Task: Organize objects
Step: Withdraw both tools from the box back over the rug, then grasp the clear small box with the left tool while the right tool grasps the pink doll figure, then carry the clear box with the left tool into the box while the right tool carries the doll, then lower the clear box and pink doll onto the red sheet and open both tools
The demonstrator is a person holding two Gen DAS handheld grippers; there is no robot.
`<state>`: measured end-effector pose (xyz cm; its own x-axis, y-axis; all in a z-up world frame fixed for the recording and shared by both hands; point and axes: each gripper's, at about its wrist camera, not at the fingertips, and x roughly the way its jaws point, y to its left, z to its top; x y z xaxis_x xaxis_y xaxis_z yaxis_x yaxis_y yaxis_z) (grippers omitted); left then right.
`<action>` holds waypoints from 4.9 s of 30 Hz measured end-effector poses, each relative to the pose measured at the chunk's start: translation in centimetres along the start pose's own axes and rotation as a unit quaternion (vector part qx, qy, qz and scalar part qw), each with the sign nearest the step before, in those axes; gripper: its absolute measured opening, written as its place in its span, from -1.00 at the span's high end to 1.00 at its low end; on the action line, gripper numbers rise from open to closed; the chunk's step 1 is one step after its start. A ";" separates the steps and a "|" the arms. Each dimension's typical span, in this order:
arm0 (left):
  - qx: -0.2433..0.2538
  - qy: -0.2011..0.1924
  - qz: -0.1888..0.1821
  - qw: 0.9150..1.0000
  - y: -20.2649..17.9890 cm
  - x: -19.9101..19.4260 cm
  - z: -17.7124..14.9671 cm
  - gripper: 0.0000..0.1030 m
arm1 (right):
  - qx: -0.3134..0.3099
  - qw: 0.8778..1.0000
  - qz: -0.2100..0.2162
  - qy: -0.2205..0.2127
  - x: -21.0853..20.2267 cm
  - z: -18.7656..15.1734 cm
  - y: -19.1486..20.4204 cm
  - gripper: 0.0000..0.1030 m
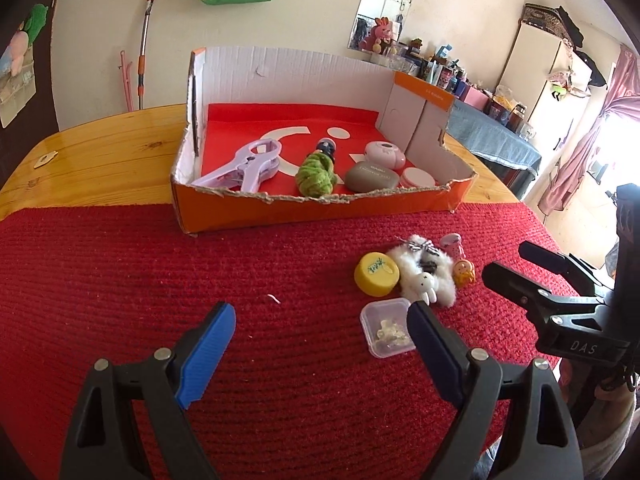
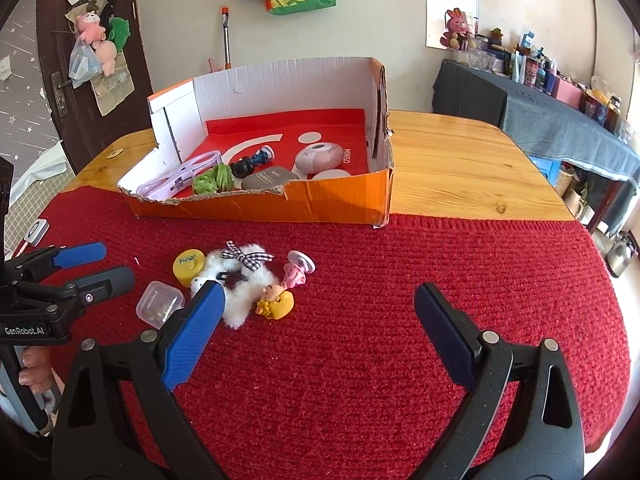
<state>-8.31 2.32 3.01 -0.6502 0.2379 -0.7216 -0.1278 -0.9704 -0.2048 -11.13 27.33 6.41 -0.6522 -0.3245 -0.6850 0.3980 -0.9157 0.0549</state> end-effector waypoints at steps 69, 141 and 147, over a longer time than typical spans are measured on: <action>0.098 -0.041 -0.027 0.994 -2.0 -2.4 1.1 0.17 | -0.051 0.997 0.057 0.018 0.1 2.3 1.7 0.59; 0.103 0.149 0.126 0.975 3.9 16.4 20.3 0.14 | -0.160 0.960 -0.119 0.198 21.3 18.3 3.9 0.58; 0.103 0.148 0.126 0.975 3.8 16.4 20.4 0.11 | -0.162 0.960 -0.118 0.198 21.3 18.4 3.7 0.58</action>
<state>-34.70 1.71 3.89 -0.4398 -0.0384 -0.8973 -0.1596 -0.9798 0.1202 -35.41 12.67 5.45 -0.4789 0.0573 -0.8760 0.4897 -0.8107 -0.3207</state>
